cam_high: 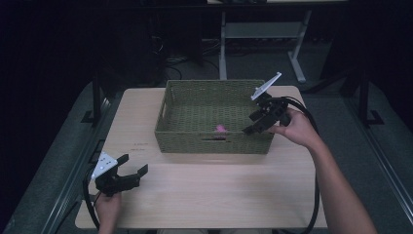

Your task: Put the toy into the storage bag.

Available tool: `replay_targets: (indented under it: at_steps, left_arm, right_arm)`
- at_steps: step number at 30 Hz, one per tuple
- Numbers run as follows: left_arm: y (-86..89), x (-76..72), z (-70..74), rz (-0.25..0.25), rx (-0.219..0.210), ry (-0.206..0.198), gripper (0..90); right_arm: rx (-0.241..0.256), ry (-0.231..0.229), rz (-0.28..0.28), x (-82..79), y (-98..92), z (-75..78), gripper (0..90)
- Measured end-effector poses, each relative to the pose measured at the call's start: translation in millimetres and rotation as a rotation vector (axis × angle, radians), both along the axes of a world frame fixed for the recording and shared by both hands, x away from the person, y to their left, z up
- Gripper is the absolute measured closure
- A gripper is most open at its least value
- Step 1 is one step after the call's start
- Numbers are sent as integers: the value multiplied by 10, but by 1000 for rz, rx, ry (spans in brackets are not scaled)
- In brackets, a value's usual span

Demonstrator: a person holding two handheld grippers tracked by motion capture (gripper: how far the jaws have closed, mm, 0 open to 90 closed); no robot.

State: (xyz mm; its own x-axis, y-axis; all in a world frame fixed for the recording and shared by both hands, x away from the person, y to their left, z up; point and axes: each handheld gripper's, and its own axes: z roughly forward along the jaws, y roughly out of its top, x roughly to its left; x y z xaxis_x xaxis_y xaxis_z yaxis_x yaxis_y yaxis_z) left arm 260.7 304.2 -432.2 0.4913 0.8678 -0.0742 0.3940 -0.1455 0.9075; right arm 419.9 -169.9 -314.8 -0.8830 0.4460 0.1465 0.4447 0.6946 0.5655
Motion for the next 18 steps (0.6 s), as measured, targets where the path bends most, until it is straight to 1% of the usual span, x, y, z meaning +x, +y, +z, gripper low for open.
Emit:
replay_targets:
  at_steps: [2, 13, 18]
  left_arm:
    - [-2, 1, -1, 0, 0, -1, 128]
    - [-6, 1, -3, -2, 2, 0, 128]
    - [-4, 1, -5, 1, 2, 1, 128]
  right_arm:
    - [-3, 2, -2, -19, -31, -15, 259]
    - [39, -24, -13, -221, -191, -84, 257]
    - [50, -25, -18, -323, -245, -119, 257]
